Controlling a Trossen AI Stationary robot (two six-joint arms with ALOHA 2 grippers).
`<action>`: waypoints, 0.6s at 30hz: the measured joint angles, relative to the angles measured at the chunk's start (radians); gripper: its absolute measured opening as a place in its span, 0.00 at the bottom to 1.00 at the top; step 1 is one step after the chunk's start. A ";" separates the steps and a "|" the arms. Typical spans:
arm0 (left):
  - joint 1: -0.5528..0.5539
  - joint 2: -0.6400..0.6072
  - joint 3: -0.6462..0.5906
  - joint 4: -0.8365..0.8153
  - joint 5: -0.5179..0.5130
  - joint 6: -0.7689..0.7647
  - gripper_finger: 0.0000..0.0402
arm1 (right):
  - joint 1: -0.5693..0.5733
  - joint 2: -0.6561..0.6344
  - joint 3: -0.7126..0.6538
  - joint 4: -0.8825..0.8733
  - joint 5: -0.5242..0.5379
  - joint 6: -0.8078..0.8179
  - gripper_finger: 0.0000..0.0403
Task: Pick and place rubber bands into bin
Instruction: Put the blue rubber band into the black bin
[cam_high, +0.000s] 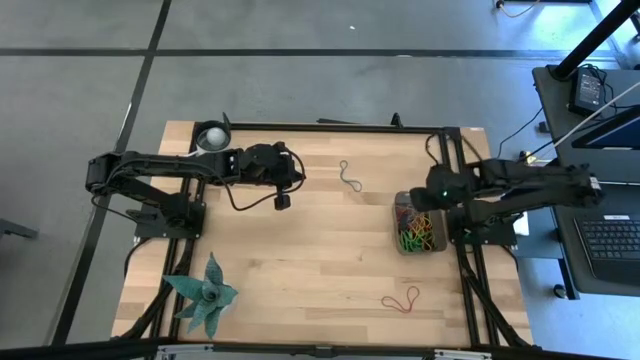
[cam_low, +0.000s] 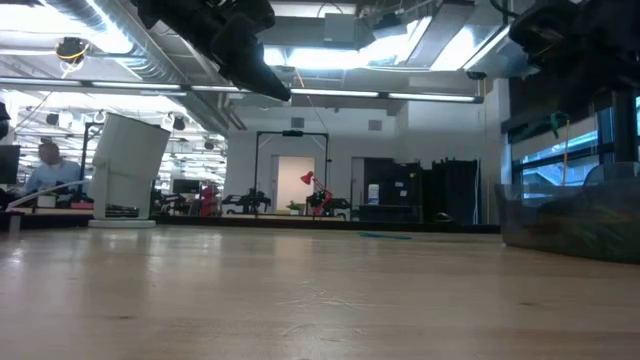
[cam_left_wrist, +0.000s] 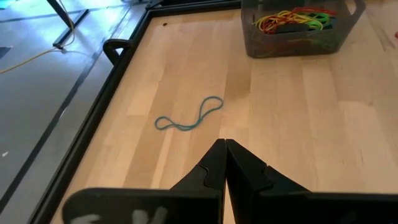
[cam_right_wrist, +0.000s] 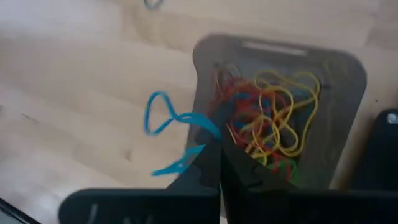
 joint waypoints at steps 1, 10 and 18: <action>0.000 0.000 0.000 0.001 0.000 0.000 0.01 | 0.016 0.013 0.000 -0.007 0.000 0.010 0.00; 0.000 0.000 0.000 0.001 0.000 0.000 0.01 | 0.087 0.153 0.000 -0.109 -0.008 0.076 0.00; 0.000 0.000 0.000 0.001 -0.001 0.001 0.01 | 0.100 0.235 0.000 -0.097 -0.008 0.077 0.06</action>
